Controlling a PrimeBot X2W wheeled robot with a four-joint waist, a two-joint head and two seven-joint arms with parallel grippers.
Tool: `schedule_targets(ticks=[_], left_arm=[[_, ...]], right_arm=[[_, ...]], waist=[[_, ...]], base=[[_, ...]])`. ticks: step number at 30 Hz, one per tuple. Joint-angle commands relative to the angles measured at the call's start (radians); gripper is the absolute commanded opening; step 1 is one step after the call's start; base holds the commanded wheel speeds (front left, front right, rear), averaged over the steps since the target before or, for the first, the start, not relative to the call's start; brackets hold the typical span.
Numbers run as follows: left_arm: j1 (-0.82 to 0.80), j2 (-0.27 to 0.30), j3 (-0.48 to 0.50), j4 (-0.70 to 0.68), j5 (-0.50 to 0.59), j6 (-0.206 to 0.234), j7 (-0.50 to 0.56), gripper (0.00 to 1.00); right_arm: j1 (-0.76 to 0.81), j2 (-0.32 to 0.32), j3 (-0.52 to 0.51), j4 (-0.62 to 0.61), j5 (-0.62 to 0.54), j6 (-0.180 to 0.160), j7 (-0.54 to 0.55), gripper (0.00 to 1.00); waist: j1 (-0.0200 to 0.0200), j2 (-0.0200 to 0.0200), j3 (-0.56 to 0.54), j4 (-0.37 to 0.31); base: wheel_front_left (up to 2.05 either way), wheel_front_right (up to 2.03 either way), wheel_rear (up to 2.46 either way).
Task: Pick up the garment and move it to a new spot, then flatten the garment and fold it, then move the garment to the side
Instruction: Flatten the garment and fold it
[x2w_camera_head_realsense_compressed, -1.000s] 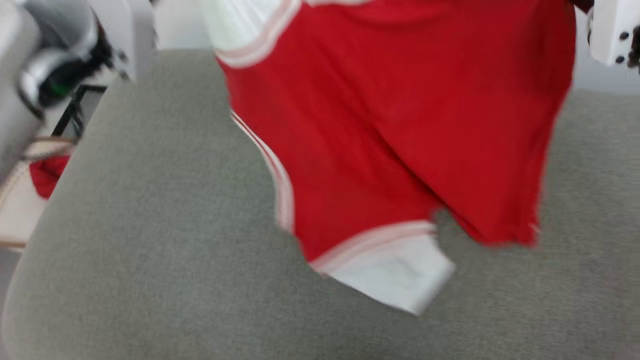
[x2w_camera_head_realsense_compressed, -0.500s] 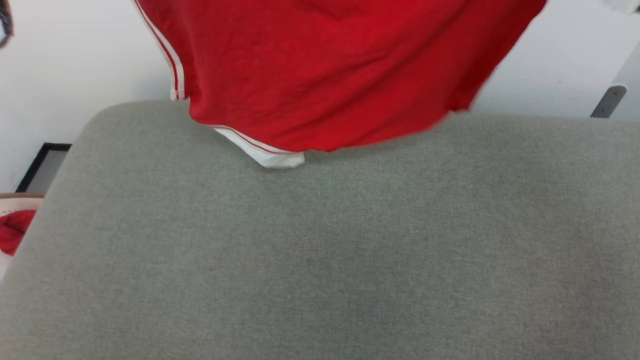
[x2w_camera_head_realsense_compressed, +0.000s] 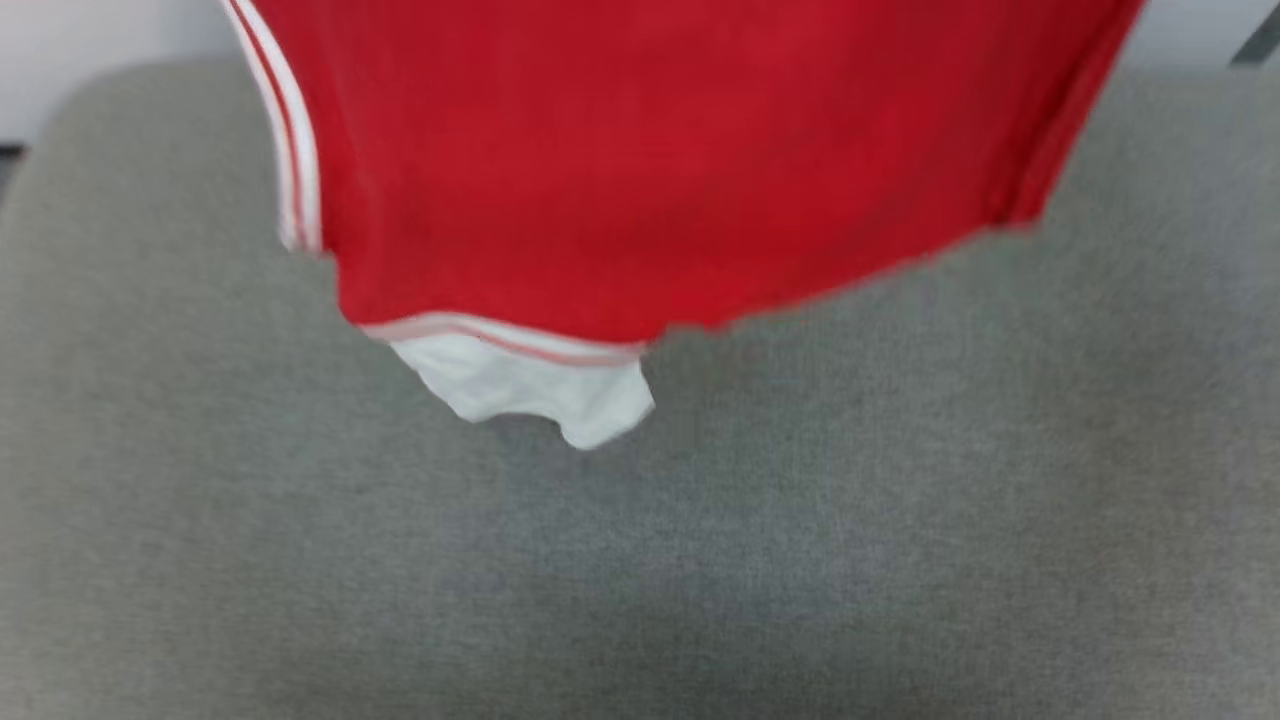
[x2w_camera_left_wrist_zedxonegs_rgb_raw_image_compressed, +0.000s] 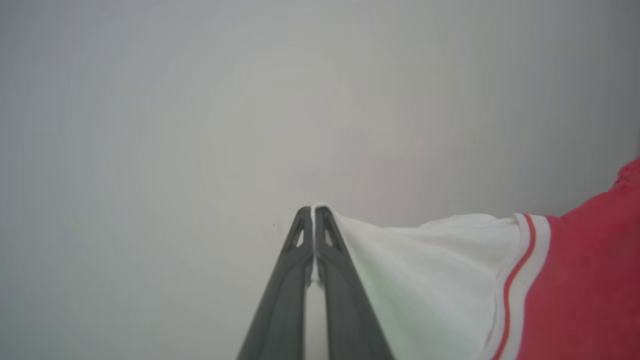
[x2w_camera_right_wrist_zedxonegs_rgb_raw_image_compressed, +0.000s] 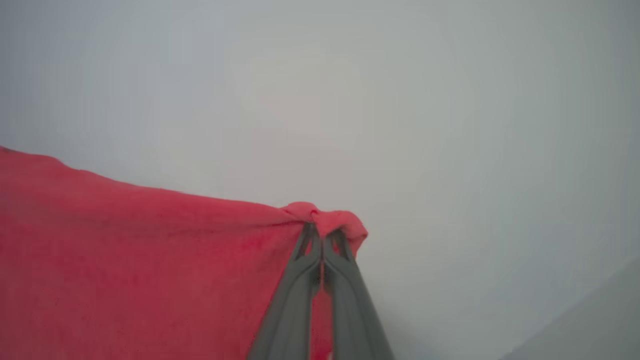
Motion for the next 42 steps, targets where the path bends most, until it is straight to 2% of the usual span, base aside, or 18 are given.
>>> schedule_targets(ticks=[1,6,9,12,14,18,21,26,29,30,31,36,42], left_arm=[[-0.023,-0.024,-0.001,0.028,0.036,0.016,-0.054,0.0],[-0.178,-0.11,0.036,0.135,0.129,0.06,-0.274,0.0],[-0.286,-0.131,0.054,0.156,0.192,0.065,-0.378,0.0],[-0.343,-0.145,0.099,0.136,0.217,0.042,-0.404,0.0],[-0.341,-0.137,0.165,0.079,0.234,0.034,-0.407,0.0],[-0.186,-0.121,0.261,0.019,0.279,0.027,-0.405,0.0],[-0.076,-0.128,0.341,-0.028,0.299,0.017,-0.407,0.0],[0.081,-0.125,0.341,-0.03,0.32,-0.005,-0.407,0.0],[0.175,-0.122,0.253,-0.048,0.272,-0.009,-0.398,0.0],[0.202,-0.113,0.215,-0.075,0.224,-0.009,-0.375,0.0],[0.202,-0.113,0.215,-0.075,0.224,-0.009,-0.375,0.0],[0.296,-0.002,0.038,-0.23,0.046,-0.008,-0.269,0.0],[0.438,0.102,-0.055,-0.381,-0.094,-0.008,-0.207,0.0]], right_arm=[[-0.026,0.048,-0.01,0.048,-0.054,-0.001,-0.074,0.0],[-0.17,0.146,-0.07,0.235,-0.287,-0.001,-0.436,0.0],[-0.25,0.164,-0.092,0.3,-0.398,-0.001,-0.579,0.0],[-0.3,0.173,-0.105,0.343,-0.462,-0.001,-0.632,0.0],[-0.305,0.175,-0.1,0.359,-0.485,-0.001,-0.648,0.0],[-0.246,0.186,-0.072,0.373,-0.494,-0.001,-0.665,0.0],[-0.209,0.174,-0.054,0.368,-0.476,-0.001,-0.671,0.0],[-0.111,0.135,0.013,0.336,-0.417,-0.001,-0.669,0.0],[-0.038,0.098,0.054,0.301,-0.35,-0.001,-0.648,0.0],[-0.018,0.08,0.076,0.283,-0.335,-0.001,-0.633,0.0],[-0.018,0.08,0.076,0.283,-0.335,-0.001,-0.633,0.0],[0.097,-0.018,0.134,0.176,-0.207,-0.001,-0.569,0.0],[0.283,-0.14,0.168,0.036,-0.08,-0.001,-0.52,0.0]], waist=[[0.0,0.0,0.199,-0.056],[0.0,0.0,0.321,-0.058],[0.0,0.0,0.423,-0.042],[0.0,0.0,0.521,-0.017],[0.0,0.0,0.577,-0.001],[0.0,0.0,0.615,0.023],[0.0,0.0,0.597,0.043],[0.0,0.0,0.507,0.071],[0.0,0.0,0.432,0.082],[0.0,0.0,0.409,0.085],[0.0,0.0,0.409,0.085],[0.0,0.0,0.303,0.104],[0.0,0.0,0.18,0.118]], base=[[0.0,0.0,0.0],[0.0,0.0,0.0],[0.0,0.0,0.0],[0.0,0.0,0.0],[0.0,0.0,0.0],[0.0,0.0,0.0],[0.0,0.0,0.0],[0.0,0.0,0.0],[0.0,0.0,0.0],[0.0,0.0,0.0],[0.0,0.0,0.0],[0.0,0.0,0.0],[0.0,0.0,0.0]])
